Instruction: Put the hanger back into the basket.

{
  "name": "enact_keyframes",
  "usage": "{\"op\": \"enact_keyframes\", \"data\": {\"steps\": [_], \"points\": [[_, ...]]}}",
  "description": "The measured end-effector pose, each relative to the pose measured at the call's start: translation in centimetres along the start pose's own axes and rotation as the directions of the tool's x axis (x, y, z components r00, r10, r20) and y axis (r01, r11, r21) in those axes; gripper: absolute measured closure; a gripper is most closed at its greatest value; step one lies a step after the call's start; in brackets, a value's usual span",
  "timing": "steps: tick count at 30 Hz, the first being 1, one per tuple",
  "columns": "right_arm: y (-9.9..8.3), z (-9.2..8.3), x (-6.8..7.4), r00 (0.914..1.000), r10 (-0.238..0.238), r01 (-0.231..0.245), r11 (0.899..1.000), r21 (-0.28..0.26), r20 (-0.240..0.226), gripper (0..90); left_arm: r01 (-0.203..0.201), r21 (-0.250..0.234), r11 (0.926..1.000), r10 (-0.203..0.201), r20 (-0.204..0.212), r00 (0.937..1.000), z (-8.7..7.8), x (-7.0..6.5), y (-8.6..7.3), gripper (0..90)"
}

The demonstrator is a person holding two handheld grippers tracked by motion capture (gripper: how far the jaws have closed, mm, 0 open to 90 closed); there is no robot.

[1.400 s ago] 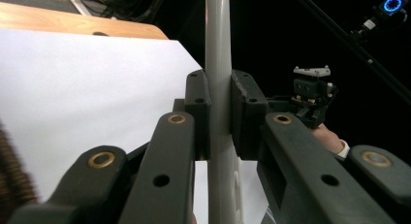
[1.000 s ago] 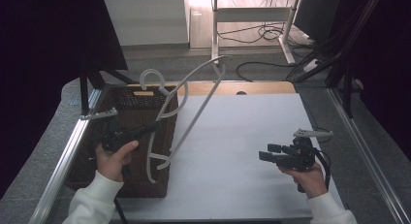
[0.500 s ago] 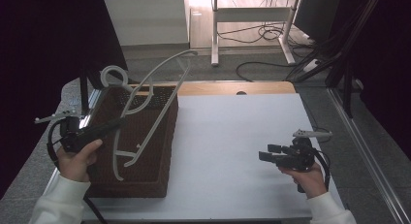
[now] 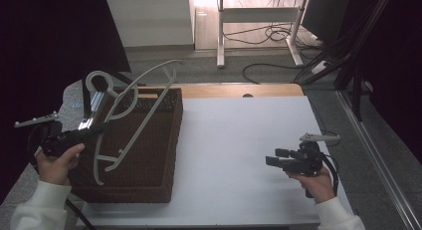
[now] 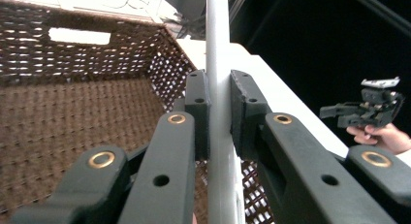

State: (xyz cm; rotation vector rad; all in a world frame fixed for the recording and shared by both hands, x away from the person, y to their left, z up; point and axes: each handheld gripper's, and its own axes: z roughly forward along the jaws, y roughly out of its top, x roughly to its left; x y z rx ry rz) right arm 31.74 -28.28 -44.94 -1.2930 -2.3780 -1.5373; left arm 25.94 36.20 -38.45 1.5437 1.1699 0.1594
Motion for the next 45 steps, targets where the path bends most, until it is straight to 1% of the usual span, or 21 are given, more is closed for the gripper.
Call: {"op": "enact_keyframes", "data": {"steps": [3,4,9,11,15,18,20,22,24,26,28,29,30,31,32,33,35,37,42,43,45], "points": [[0.0,0.0,-0.1,1.0,0.001,-0.001,1.0,0.002,0.001,29.3,-0.008,0.018,0.9998,0.008,-0.017,0.9998,-0.3,0.7,0.1,79.9],[0.0,0.0,0.0,1.0,0.0,0.0,1.0,0.003,0.001,29.3,-0.004,0.02,0.9998,0.005,-0.022,0.9998,-0.3,1.0,0.1,79.9],[-0.1,0.1,-0.1,1.0,0.0,0.0,1.0,0.006,0.004,29.1,-0.013,0.028,0.9995,0.014,-0.04,0.9991,-0.6,2.1,-0.3,80.0],[-0.1,0.0,-0.1,1.0,0.003,-0.003,1.0,0.006,0.005,29.0,-0.03,0.035,0.999,0.031,-0.04,0.9987,-0.6,2.5,-0.5,79.9],[-0.1,0.0,-0.2,1.0,0.004,-0.004,1.0,0.004,0.008,29.0,-0.059,0.067,0.996,0.063,-0.053,0.9966,-0.5,3.0,-0.7,79.9],[-0.1,0.0,-0.2,0.9999,0.005,-0.005,1.0,0.006,0.009,28.9,-0.064,0.087,0.9941,0.07,-0.067,0.9953,-0.4,3.5,-0.8,79.9],[-0.1,0.0,-0.2,0.9999,0.006,-0.006,1.0,0.007,0.009,28.9,-0.075,0.1,0.9922,0.082,-0.067,0.9944,-0.2,3.8,-1.1,79.9],[-0.1,0.0,-0.2,0.9999,0.006,-0.006,1.0,0.007,0.01,28.9,-0.087,0.12,0.989,0.096,-0.076,0.9925,0.0,4.1,-1.4,79.9],[-0.1,0.1,-0.2,0.9999,0.005,-0.005,1.0,0.006,0.01,28.8,-0.104,0.145,0.9839,0.118,-0.095,0.9884,0.4,4.2,-1.6,79.8],[-0.1,0.1,-0.2,0.9999,0.005,-0.005,1.0,0.008,0.01,28.7,-0.113,0.159,0.9807,0.132,-0.111,0.9851,0.5,4.3,-1.9,79.7],[-0.1,0.1,-0.2,0.9999,0.006,-0.006,1.0,0.01,0.01,28.6,-0.122,0.171,0.9776,0.146,-0.135,0.9799,0.7,4.5,-2.1,79.4],[-0.1,0.1,-0.2,0.9999,0.005,-0.005,1.0,0.011,0.01,28.5,-0.124,0.174,0.9769,0.149,-0.14,0.9789,0.8,4.7,-2.3,78.6],[-0.1,0.1,-0.3,0.9999,0.005,-0.005,1.0,0.013,0.01,28.4,-0.121,0.157,0.9801,0.144,-0.142,0.9793,0.8,4.8,-2.4,75.1],[-0.1,0.1,-0.3,0.9999,0.007,-0.007,1.0,0.013,0.009,28.3,-0.102,0.162,0.9815,0.126,-0.146,0.9812,0.9,5.0,-2.4,60.5],[-0.1,0.1,-0.3,0.9999,0.008,-0.008,1.0,0.014,0.009,28.2,-0.08,0.178,0.9808,0.109,-0.16,0.981,1.0,5.1,-2.4,45.8],[-0.1,0.1,-0.3,0.9999,0.009,-0.009,1.0,0.015,0.01,28.1,-0.072,0.189,0.9793,0.105,-0.17,0.9798,1.1,5.2,-2.4,35.4],[-0.1,0.1,-0.3,0.9999,0.007,-0.008,1.0,0.016,0.01,28.1,-0.067,0.208,0.9758,0.104,-0.175,0.9791,1.3,5.1,-2.4,27.4],[-0.1,0.1,-0.3,0.9999,0.007,-0.007,1.0,0.017,0.011,28.0,-0.073,0.221,0.9726,0.112,-0.17,0.979,1.5,4.7,-2.5,24.0],[-0.1,0.1,-0.3,0.9999,0.005,-0.006,1.0,0.021,0.012,27.9,-0.096,0.239,0.9662,0.129,-0.127,0.9834,2.2,3.3,-2.4,23.3],[-0.1,0.1,-0.3,0.9999,0.006,-0.006,1.0,0.02,0.012,27.9,-0.104,0.241,0.965,0.136,-0.121,0.9833,2.3,3.0,-2.5,23.2],[-0.1,0.1,-0.3,0.9999,0.003,-0.004,1.0,0.021,0.013,27.9,-0.124,0.248,0.9607,0.157,-0.115,0.9809,2.7,2.3,-2.5,23.2]]}}
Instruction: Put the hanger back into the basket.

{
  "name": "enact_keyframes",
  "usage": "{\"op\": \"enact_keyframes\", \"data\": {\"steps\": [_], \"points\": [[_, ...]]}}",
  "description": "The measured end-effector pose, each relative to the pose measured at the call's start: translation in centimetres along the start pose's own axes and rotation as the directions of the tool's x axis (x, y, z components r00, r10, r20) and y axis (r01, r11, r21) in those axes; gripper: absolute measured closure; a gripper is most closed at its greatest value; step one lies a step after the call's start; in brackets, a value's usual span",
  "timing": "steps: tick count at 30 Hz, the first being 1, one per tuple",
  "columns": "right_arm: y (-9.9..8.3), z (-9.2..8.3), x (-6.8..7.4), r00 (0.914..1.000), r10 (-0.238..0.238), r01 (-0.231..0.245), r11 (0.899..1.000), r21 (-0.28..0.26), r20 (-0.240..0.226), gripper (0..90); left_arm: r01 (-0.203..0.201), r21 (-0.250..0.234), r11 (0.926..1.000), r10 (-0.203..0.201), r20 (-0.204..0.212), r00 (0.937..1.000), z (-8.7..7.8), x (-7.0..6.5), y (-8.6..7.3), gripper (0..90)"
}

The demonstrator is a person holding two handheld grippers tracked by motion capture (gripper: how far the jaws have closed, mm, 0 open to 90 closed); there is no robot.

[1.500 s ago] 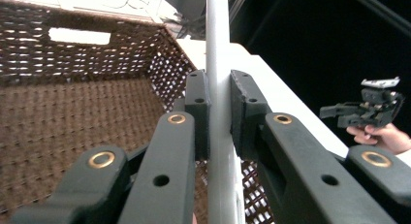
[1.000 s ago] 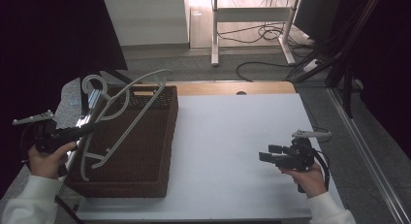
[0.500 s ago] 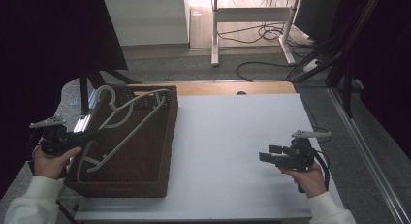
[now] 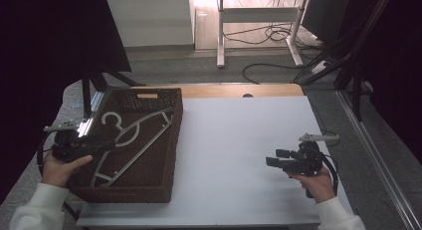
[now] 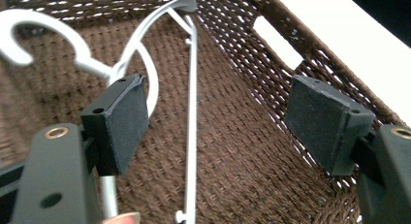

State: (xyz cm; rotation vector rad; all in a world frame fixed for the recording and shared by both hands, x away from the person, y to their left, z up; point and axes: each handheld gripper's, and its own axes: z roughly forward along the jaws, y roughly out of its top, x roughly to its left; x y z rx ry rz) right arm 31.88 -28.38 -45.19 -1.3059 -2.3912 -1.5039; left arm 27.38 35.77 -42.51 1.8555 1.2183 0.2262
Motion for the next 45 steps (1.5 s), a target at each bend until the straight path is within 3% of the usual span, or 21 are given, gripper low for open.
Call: {"op": "enact_keyframes", "data": {"steps": [5,7,11,15,17,19,23,27,31,37,40,45], "points": [[0.0,-0.1,-0.1,1.0,0.001,-0.001,1.0,0.0,0.002,27.8,-0.027,0.01,0.9996,0.027,0.001,0.9996,0.4,-1.9,0.2,23.8],[0.0,0.0,-0.1,1.0,-0.001,0.001,1.0,0.001,0.002,27.7,-0.036,0.016,0.9992,0.037,-0.023,0.999,0.4,-2.8,0.2,24.6],[0.1,0.0,-0.1,0.9996,-0.02,0.02,1.0,0.004,0.02,25.9,-0.105,-0.001,0.9945,0.105,-0.029,0.9941,0.2,-5.2,0.2,25.9],[0.0,0.1,0.1,0.9984,-0.037,0.037,0.999,0.008,0.043,23.8,-0.145,0.003,0.9894,0.145,0.012,0.9893,0.3,-7.7,0.1,25.6],[0.0,0.0,0.1,0.9983,-0.038,0.038,0.999,0.005,0.045,23.3,-0.14,0.004,0.9902,0.14,0.025,0.9899,0.6,-8.7,0.0,26.0],[0.1,0.0,0.2,0.998,-0.042,0.042,0.999,0.001,0.048,22.9,-0.124,-0.01,0.9922,0.124,0.076,0.9893,1.2,-9.8,-0.2,26.8],[0.0,0.0,0.2,0.9966,-0.056,0.056,0.998,0.0,0.06,21.7,-0.12,0.012,0.9927,0.118,0.104,0.9875,2.7,-11.2,-0.3,26.7],[0.0,0.0,0.3,0.9931,-0.09,0.089,0.996,0.014,0.076,20.1,-0.135,0.041,0.9901,0.13,0.094,0.987,4.4,-11.9,-0.3,26.8],[-0.1,0.1,0.4,0.9892,-0.115,0.113,0.993,0.026,0.091,18.3,-0.133,0.038,0.9904,0.128,0.096,0.987,5.3,-12.2,-0.3,27.1],[-0.2,0.0,0.7,0.9827,-0.167,0.166,0.986,0.017,0.081,16.2,-0.144,0.043,0.9886,0.14,0.078,0.987,6.1,-12.8,-0.6,27.4],[-0.3,0.1,0.9,0.9746,-0.206,0.204,0.979,0.021,0.088,14.9,-0.149,0.042,0.988,0.145,0.079,0.9863,6.2,-13.1,-0.8,27.4],[-0.4,0.5,0.8,0.9725,-0.21,0.206,0.977,0.05,0.101,12.3,-0.157,0.038,0.9869,0.154,0.061,0.9861,6.0,-13.2,-0.9,27.3]]}}
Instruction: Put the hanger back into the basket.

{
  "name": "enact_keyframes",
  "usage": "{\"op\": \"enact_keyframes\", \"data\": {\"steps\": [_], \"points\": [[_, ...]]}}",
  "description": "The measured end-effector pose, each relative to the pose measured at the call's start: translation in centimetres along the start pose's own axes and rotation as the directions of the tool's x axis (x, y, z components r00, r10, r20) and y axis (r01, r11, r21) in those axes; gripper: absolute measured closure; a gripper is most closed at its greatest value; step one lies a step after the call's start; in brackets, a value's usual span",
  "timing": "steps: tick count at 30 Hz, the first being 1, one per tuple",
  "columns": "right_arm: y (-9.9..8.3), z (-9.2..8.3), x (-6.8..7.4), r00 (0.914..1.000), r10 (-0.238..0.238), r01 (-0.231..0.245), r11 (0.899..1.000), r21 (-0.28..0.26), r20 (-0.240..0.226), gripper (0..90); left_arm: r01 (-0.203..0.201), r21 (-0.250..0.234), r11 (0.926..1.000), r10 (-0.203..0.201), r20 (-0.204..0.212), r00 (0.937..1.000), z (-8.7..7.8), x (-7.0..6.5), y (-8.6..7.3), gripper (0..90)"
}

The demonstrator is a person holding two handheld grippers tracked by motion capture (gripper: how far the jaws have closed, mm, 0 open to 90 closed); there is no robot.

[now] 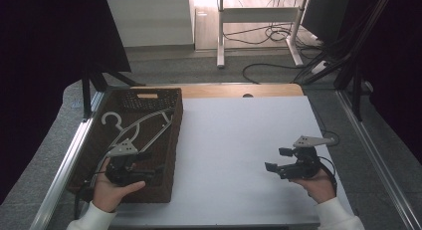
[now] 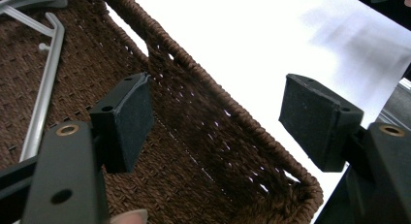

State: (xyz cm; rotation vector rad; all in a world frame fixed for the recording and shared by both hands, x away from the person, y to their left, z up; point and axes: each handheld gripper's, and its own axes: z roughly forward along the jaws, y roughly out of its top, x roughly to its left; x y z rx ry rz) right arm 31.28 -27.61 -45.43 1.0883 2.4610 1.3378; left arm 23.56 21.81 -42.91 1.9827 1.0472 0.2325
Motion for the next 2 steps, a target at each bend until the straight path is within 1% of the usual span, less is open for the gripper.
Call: {"op": "enact_keyframes", "data": {"steps": [2], "points": [[-0.01,0.11,-0.03,0.9999,0.01,-0.01,1.0,0.004,-0.011,10.3,-0.003,-0.007,1.0,0.003,0.0,1.0,-0.09,-0.03,-0.01,26.9]]}}
